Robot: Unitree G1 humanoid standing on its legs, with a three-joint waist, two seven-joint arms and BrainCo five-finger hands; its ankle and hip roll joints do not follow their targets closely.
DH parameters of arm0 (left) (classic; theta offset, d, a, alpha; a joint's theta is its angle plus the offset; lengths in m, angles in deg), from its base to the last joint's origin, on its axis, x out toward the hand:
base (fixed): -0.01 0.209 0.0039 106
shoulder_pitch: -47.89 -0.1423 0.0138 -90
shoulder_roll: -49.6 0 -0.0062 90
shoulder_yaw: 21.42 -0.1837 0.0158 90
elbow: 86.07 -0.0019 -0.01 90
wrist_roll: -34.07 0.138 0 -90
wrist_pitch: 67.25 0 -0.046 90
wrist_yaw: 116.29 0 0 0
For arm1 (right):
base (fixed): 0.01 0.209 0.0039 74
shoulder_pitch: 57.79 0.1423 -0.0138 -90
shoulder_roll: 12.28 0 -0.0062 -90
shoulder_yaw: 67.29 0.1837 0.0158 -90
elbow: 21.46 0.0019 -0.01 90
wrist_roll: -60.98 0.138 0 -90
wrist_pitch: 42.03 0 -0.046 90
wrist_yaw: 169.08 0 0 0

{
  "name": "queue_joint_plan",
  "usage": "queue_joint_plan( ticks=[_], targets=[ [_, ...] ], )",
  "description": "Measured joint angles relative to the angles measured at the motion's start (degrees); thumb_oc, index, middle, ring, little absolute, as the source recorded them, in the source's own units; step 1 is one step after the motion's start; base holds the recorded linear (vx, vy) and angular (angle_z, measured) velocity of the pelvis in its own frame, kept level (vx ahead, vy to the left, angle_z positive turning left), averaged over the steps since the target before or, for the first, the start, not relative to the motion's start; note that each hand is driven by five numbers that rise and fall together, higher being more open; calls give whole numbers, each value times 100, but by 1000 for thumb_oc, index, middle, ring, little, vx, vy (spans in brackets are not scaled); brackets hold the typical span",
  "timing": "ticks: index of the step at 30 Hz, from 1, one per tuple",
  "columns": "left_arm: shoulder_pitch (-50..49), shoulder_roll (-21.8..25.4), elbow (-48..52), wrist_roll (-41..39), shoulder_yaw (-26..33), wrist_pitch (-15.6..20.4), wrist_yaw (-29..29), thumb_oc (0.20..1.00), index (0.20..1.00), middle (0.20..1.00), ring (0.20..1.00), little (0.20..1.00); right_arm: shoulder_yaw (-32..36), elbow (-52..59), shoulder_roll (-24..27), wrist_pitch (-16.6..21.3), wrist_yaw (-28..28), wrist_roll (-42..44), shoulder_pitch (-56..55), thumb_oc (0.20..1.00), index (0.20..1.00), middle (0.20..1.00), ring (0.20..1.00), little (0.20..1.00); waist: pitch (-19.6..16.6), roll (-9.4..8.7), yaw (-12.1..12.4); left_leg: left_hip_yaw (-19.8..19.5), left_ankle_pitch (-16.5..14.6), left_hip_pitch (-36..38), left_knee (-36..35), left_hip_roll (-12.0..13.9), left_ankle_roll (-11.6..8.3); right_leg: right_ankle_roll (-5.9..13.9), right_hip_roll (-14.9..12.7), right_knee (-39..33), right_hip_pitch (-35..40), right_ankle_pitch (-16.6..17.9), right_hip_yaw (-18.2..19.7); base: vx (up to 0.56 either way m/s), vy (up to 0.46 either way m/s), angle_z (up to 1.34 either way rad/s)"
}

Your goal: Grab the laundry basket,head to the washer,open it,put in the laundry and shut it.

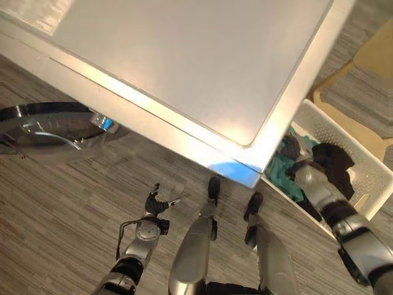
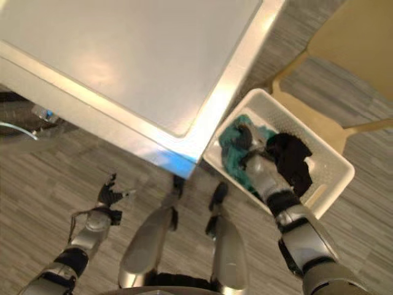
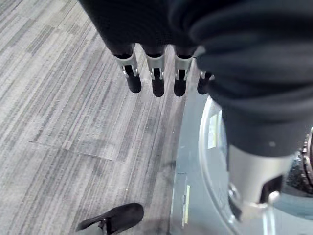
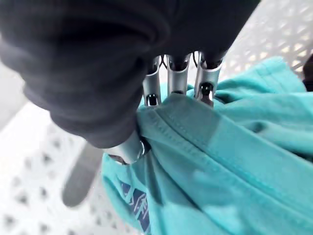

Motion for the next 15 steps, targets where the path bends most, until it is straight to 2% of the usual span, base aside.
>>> queue_joint_plan(
  ticks=[1, 3, 4, 5, 6, 7, 9, 10, 11, 13, 14, 15],
  targets=[
    [-81, 3, 22, 0, 8, -11, -9, 1000, 1000, 1000, 1000, 1000, 59, 63, 44, 27, -26, 98, -116, 200, 200, 200, 200, 200, -92, 10, -136, 8, -49, 59, -14, 3, -61, 16, 10, -68, 83, -11, 9, 100, 14, -11],
    [-190, -23, 135, 2, 153, -40, -47, 1000, 1000, 1000, 1000, 1000, 533, 551, 23, 111, -28, 540, -511, 200, 200, 200, 200, 200, -174, 28, -294, 51, -52, 169, -56, 27, -62, -4, 44, -133, 188, 28, 42, 91, 14, -7],
    [-192, -47, 205, -2, 192, -125, -67, 1000, 1000, 1000, 1000, 1000, 976, 1013, -99, 116, -5, 804, -843, 200, 200, 200, 200, 200, -165, 42, -279, 63, -57, 321, -90, 30, -68, -13, 58, -184, 347, 35, 42, 61, 13, 0],
    [-264, -57, 230, 2, 266, -134, -67, 1000, 1000, 1000, 1000, 1000, 1138, 1221, -218, 150, -16, 926, -1058, 200, 200, 200, 200, 200, -198, 42, -254, 60, 8, 446, -113, 34, 0, -14, 62, -219, 484, 59, 18, 95, 21, -5],
    [-383, -65, 226, 3, 315, -145, -65, 1000, 1000, 1000, 1000, 1000, 1126, 1347, -271, 221, -6, 1114, -1308, 200, 200, 200, 200, 200, -380, -3, -322, 64, -111, 578, -144, 44, -88, -9, 72, -292, 610, 43, 38, 61, 17, -13],
    [-569, -77, 241, 3, 367, -147, -100, 1000, 1000, 1000, 1000, 1000, 1199, 1652, -314, 335, 107, 1409, -1694, 200, 200, 200, 200, 200, -725, -10, -372, 100, -202, 641, -149, 50, -93, -9, 104, -441, 727, 47, 100, 93, 36, -18],
    [-786, -90, 247, 3, 462, -167, -134, 1000, 1000, 1000, 1000, 1000, 1336, 1883, -421, 504, 213, 1833, -1990, 200, 200, 200, 200, 200, -1053, -23, -494, 216, -267, 825, -151, 64, -84, -2, 139, -580, 934, 64, 175, 134, 87, -20],
    [-855, -147, 318, 3, 601, -216, -191, 1000, 1000, 1000, 1000, 1000, 1585, 2218, -565, 521, 359, 2131, -2194, 200, 200, 200, 200, 200, -1058, -29, -520, 214, -265, 971, -152, 64, -49, -1, 155, -662, 1122, 70, 174, 80, 74, -21],
    [-1077, -170, 398, 3, 719, -236, -232, 1000, 1000, 1000, 1000, 1000, 1615, 2523, -720, 626, 487, 2469, -2438, 200, 200, 200, 200, 200, -1209, -98, -595, 243, -338, 1166, -153, 80, -42, 2, 175, -730, 1307, 66, 220, 49, 53, -24],
    [-1273, -168, 420, 3, 732, -251, -280, 1000, 1000, 1000, 1000, 1000, 1563, 2676, -748, 763, 631, 2665, -2585, 200, 200, 200, 200, 200, -1482, -172, -591, 366, -401, 1194, -154, 113, -42, 3, 204, -794, 1312, 65, 322, -41, 103, -40],
    [-1498, -197, 639, 2, 734, -340, -329, 1000, 1000, 1000, 1000, 1000, 1511, 3404, -981, 807, 889, 3148, -3020, 200, 200, 200, 200, 200, -1625, -285, -694, 441, -449, 1446, -155, 119, -31, 0, 232, -819, 1512, 75, 403, -154, 102, -34],
    [-1523, -199, 652, 1, 727, -344, -330, 1000, 1000, 1000, 1000, 1000, 1427, 3466, -1050, 858, 960, 3157, -3071, 200, 200, 200, 200, 200, -1691, -304, -712, 511, -450, 1471, -142, 121, -20, -1, 240, -788, 1498, 86, 448, -372, 16, -60]
  ],
)
